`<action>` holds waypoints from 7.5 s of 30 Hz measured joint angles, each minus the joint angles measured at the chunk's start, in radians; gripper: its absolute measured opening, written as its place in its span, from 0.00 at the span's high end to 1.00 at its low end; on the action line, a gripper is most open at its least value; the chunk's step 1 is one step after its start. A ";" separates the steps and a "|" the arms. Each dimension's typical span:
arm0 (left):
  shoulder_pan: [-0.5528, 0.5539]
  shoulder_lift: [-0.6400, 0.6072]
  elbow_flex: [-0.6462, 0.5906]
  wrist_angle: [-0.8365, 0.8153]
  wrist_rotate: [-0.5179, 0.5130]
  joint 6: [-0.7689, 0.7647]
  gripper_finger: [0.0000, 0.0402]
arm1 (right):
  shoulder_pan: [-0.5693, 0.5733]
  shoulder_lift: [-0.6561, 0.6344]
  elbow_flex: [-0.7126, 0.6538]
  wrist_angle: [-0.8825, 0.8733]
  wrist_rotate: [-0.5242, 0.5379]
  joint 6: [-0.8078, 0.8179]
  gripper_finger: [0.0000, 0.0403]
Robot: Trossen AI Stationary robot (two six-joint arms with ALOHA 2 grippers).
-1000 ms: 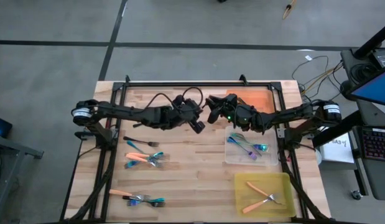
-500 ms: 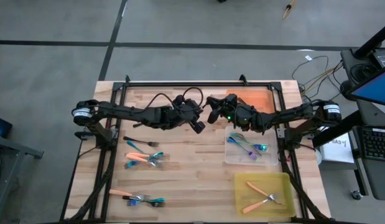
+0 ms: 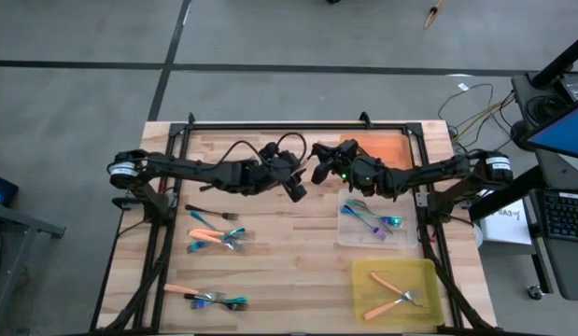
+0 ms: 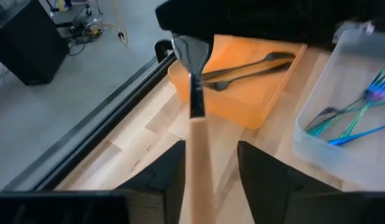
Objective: Sort silverware by color (type)
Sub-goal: Put the orange fork into the yellow bin, then put the black fork into the orange bin
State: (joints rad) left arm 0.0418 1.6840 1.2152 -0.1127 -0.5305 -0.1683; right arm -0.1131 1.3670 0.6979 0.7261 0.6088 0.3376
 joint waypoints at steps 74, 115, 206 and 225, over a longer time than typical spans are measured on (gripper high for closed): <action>0.015 -0.015 0.000 -0.732 -0.059 -0.224 0.61 | 0.701 -0.176 0.131 -1.426 -0.908 0.763 0.89; 0.505 -0.053 -0.215 -0.632 0.308 0.139 0.61 | 0.415 -0.187 0.521 -1.431 -0.578 0.406 0.70; 0.594 0.054 0.179 -0.521 0.737 0.076 1.00 | 0.350 -0.187 0.410 -1.372 -0.143 0.267 0.70; 0.320 0.053 0.107 -0.117 0.564 -0.062 1.00 | 0.005 -0.144 0.243 -0.754 -0.293 0.179 0.70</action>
State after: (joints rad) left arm 0.3618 1.7374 1.3218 -0.2299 0.0331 -0.2299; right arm -0.1080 1.2232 0.9413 -0.0277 0.3154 0.5167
